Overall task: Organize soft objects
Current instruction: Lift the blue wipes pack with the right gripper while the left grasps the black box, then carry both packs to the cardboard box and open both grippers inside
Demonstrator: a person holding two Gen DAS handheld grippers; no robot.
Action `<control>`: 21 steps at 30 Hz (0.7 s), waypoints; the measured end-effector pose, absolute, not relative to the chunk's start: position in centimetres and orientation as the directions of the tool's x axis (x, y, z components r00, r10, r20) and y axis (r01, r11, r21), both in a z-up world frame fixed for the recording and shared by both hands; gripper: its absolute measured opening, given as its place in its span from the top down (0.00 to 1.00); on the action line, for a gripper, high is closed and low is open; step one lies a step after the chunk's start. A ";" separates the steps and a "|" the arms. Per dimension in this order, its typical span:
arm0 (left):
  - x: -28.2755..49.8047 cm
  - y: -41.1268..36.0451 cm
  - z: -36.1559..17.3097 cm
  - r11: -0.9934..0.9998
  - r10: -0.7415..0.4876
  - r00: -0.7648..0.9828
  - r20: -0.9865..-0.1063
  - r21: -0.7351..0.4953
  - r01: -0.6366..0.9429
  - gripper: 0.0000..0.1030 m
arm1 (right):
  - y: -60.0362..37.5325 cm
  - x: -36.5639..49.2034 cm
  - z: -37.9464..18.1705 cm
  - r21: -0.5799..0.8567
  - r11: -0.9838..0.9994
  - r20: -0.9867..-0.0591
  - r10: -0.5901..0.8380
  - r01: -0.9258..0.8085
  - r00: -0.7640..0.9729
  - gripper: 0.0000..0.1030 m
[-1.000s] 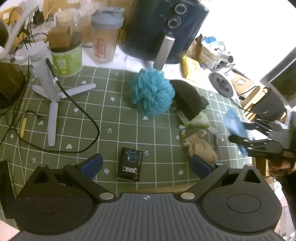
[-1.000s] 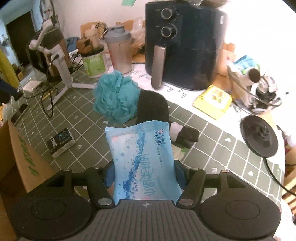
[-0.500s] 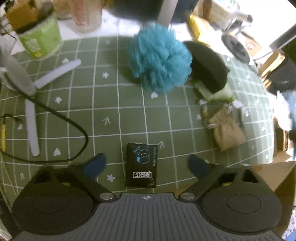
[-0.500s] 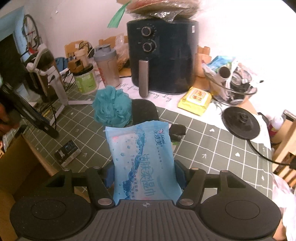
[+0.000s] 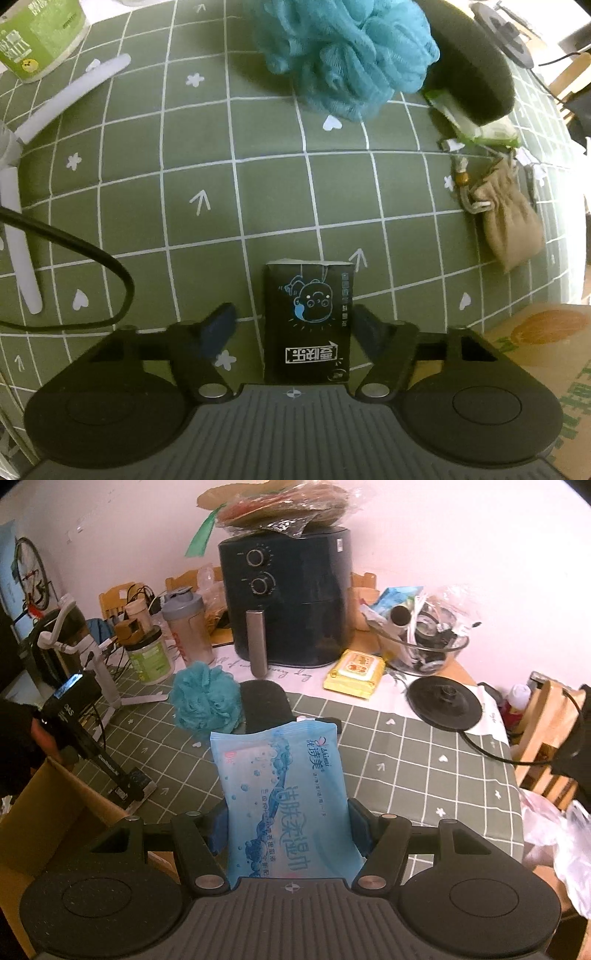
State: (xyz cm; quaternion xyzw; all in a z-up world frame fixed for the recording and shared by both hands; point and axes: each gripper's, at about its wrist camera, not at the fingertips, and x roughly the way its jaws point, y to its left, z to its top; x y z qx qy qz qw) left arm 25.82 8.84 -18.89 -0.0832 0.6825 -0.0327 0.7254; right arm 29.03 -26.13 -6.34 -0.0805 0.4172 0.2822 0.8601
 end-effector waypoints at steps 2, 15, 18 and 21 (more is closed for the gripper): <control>25.8 8.7 -18.7 0.988 -0.141 0.077 -0.987 -0.145 -0.050 0.47 | -26.3 28.8 -6.3 0.097 0.835 -0.764 0.411 -0.542 0.497 0.36; 25.0 8.7 -16.9 0.985 -0.158 0.197 -0.968 -0.169 -0.040 0.54 | -26.0 28.2 -6.3 0.101 0.859 -0.773 0.386 -0.503 0.503 0.36; 24.8 8.6 -16.0 0.986 -0.151 0.229 -0.962 -0.164 -0.039 0.54 | -26.0 28.2 -6.3 0.096 0.867 -0.769 0.376 -0.488 0.517 0.36; 24.7 8.6 -14.9 0.985 -0.147 0.268 -0.952 -0.164 -0.043 0.54 | -26.1 28.1 -6.2 0.086 0.876 -0.763 0.364 -0.474 0.534 0.36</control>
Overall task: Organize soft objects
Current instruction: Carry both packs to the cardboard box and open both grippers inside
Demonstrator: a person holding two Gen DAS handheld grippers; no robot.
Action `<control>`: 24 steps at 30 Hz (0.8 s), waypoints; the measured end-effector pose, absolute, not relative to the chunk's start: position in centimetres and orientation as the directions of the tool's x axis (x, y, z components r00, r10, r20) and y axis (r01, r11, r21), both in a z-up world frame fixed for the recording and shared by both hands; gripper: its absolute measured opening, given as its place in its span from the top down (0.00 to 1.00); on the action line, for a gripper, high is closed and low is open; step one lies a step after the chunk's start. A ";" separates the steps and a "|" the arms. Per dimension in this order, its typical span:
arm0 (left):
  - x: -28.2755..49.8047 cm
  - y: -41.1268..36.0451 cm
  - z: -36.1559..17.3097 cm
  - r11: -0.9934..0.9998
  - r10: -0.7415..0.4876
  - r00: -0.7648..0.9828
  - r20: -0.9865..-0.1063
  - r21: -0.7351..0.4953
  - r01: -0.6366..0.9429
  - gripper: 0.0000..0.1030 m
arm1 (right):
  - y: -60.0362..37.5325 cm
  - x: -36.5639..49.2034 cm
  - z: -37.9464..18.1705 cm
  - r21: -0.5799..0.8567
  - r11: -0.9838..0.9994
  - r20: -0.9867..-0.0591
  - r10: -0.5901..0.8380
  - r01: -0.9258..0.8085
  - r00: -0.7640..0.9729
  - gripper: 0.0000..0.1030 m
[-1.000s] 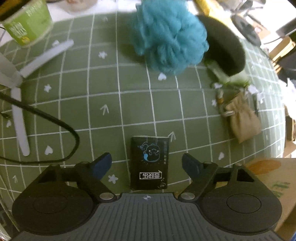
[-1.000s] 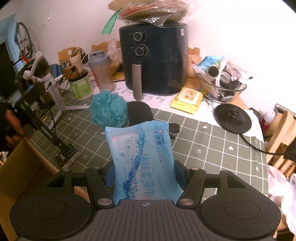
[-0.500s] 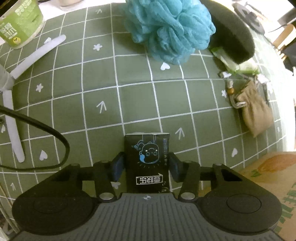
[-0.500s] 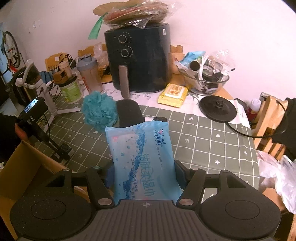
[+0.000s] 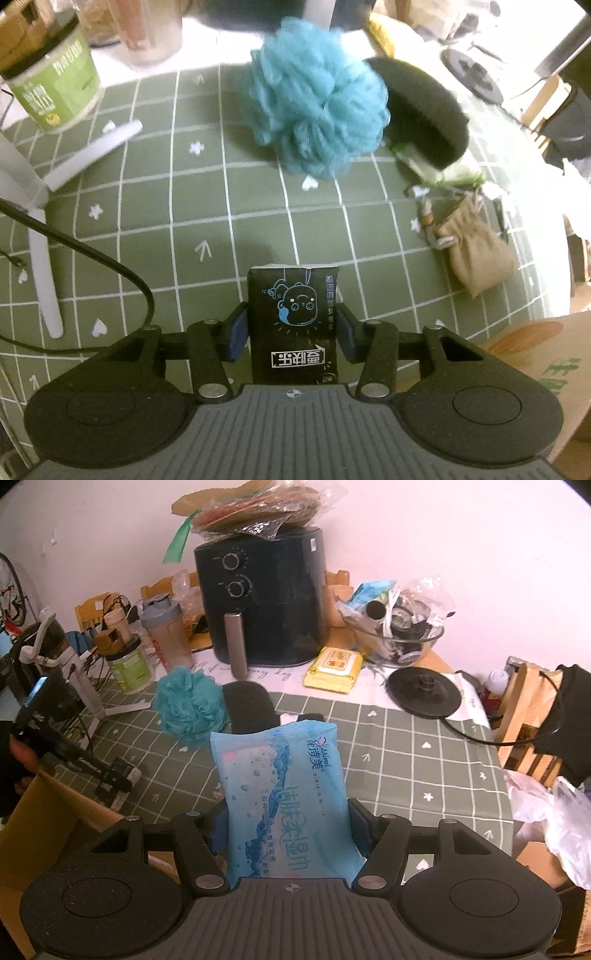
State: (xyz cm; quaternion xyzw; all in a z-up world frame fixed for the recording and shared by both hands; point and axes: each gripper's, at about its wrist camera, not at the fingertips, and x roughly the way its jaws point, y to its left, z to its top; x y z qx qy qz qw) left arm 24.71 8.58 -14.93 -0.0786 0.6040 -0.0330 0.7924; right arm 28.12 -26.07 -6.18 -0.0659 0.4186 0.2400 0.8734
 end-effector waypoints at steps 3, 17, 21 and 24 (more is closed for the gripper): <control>24.6 8.5 -13.8 0.985 -0.145 0.314 -0.938 -0.167 -0.046 0.54 | -26.1 28.0 -6.0 0.090 0.882 -0.758 0.362 -0.463 0.543 0.36; 23.0 7.0 -6.9 0.988 -0.115 0.467 -0.877 -0.149 -0.035 0.55 | -26.1 26.7 -3.6 0.136 0.868 -0.716 0.419 -0.478 0.559 0.36; 22.0 6.5 -5.1 0.988 -0.109 0.499 -0.860 -0.148 -0.039 0.55 | -25.9 25.9 -2.8 0.149 0.858 -0.703 0.441 -0.491 0.558 0.36; 21.0 6.2 -3.6 0.986 -0.115 0.525 -0.843 -0.160 -0.041 0.55 | -25.7 25.4 -2.2 0.170 0.850 -0.696 0.462 -0.499 0.549 0.36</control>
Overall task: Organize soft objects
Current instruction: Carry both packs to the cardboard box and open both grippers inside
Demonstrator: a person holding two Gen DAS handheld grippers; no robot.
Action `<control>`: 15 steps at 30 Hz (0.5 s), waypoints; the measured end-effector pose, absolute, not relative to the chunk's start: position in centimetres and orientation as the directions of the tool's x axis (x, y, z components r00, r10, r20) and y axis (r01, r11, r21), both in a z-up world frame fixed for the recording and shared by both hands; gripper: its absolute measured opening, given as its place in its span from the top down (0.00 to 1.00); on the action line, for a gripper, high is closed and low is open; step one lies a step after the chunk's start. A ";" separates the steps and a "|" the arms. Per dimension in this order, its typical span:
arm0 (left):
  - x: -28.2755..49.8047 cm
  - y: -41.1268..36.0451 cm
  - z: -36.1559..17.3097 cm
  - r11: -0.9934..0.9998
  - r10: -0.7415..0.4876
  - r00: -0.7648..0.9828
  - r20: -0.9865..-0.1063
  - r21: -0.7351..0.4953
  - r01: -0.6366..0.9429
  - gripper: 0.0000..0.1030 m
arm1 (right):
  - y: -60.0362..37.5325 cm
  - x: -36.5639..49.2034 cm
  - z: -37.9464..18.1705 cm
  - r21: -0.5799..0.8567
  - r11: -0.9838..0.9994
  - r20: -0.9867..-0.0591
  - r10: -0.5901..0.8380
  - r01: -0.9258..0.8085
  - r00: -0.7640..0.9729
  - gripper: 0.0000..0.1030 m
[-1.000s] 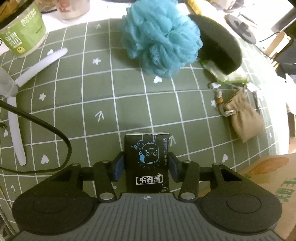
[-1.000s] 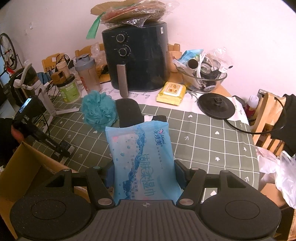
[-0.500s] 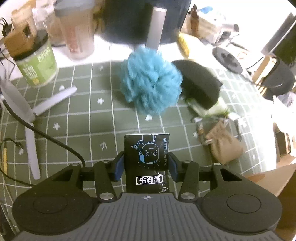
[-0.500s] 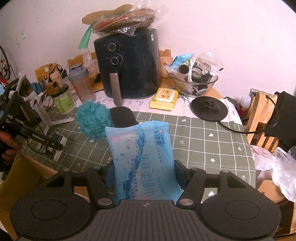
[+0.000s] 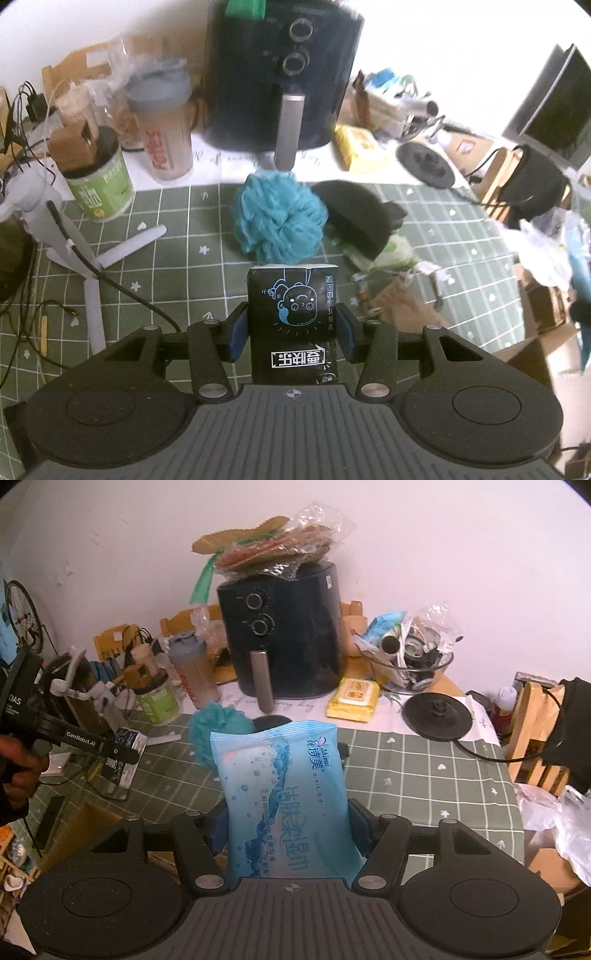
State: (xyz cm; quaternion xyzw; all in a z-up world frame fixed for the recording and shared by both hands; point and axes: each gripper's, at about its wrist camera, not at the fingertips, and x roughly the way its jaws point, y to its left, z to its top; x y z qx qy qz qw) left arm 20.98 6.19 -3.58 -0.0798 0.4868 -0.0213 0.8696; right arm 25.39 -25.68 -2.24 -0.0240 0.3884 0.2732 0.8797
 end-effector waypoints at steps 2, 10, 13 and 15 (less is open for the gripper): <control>20.2 5.9 -2.6 0.985 -0.120 0.540 -0.833 -0.168 -0.040 0.55 | -25.5 25.0 -2.0 0.187 0.844 -0.694 0.476 -0.503 0.540 0.36; 17.1 4.2 -0.8 0.980 -0.143 0.560 -0.816 -0.196 -0.036 0.55 | -24.8 23.0 -1.8 0.258 0.812 -0.684 0.536 -0.525 0.494 0.36; 16.0 3.6 -0.6 0.977 -0.153 0.559 -0.815 -0.208 -0.036 0.55 | -24.4 22.3 -2.0 0.275 0.803 -0.689 0.548 -0.528 0.474 0.36; 15.4 3.2 -0.5 0.977 -0.158 0.557 -0.815 -0.212 -0.033 0.55 | -24.0 21.8 -2.3 0.286 0.798 -0.696 0.553 -0.530 0.458 0.36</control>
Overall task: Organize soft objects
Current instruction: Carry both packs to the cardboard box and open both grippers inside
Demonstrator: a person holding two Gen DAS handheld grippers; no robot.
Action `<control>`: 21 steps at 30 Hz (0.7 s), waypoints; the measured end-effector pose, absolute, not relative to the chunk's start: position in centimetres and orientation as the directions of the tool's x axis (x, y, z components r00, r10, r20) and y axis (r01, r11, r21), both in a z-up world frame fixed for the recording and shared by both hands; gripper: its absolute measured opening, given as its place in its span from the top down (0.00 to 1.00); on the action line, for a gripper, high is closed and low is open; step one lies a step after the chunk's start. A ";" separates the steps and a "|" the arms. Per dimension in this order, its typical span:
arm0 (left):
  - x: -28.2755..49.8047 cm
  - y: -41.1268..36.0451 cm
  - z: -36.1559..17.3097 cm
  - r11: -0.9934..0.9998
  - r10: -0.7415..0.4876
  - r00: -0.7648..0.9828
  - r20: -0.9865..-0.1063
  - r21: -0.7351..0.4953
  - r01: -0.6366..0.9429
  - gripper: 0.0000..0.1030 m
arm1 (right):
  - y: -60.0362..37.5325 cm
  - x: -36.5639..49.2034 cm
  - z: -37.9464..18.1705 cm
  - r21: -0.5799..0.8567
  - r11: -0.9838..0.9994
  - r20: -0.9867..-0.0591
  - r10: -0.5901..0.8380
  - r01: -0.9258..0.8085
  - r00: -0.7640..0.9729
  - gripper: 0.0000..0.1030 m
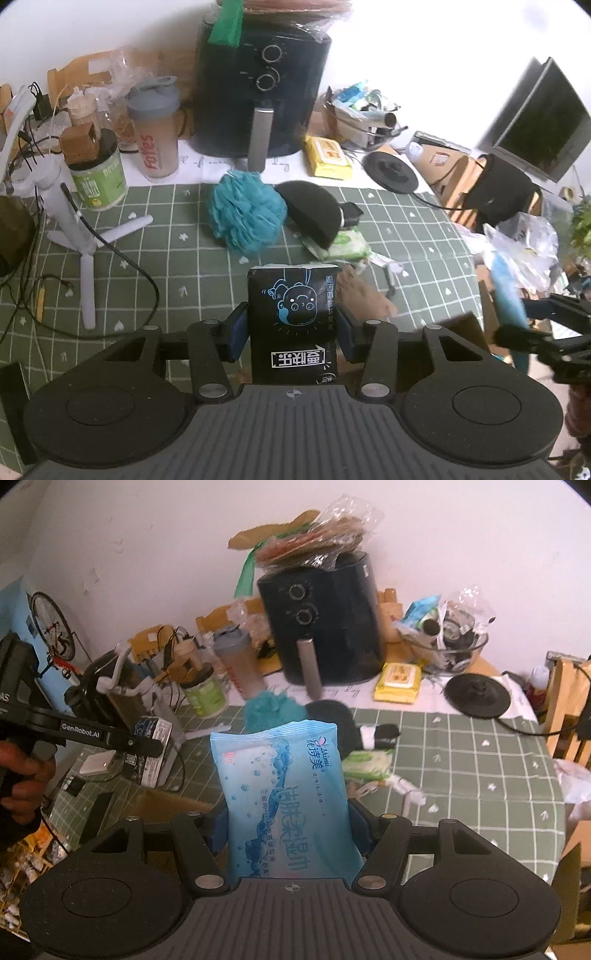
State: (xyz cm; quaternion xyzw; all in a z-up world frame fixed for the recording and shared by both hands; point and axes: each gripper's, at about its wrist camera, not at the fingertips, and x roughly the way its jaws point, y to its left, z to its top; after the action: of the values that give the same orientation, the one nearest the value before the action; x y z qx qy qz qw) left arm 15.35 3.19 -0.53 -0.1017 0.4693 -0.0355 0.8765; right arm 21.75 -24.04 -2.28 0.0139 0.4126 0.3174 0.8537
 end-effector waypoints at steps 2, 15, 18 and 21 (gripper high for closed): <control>14.7 2.7 -0.6 0.976 -0.164 0.551 -0.818 -0.216 -0.030 0.55 | -23.8 21.2 -2.6 0.300 0.793 -0.702 0.560 -0.530 0.441 0.36; 11.8 0.6 -3.0 0.971 -0.192 0.469 -0.862 -0.235 -0.035 0.55 | -22.3 18.7 -5.4 0.347 0.795 -0.773 0.542 -0.498 0.328 0.36; 11.5 0.2 -3.5 0.970 -0.196 0.448 -0.872 -0.239 -0.039 0.55 | -22.1 18.6 -5.9 0.346 0.805 -0.789 0.528 -0.482 0.315 0.36; 11.1 -0.1 -4.0 0.969 -0.200 0.427 -0.882 -0.242 -0.047 0.54 | -21.8 18.5 -6.0 0.343 0.805 -0.796 0.523 -0.485 0.305 0.35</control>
State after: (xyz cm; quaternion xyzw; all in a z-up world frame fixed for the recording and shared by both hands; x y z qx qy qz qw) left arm 11.13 -0.10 -3.95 -0.1158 0.5332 -0.0456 0.8368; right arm 18.54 -21.80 -5.97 0.0193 0.5001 0.3120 0.8076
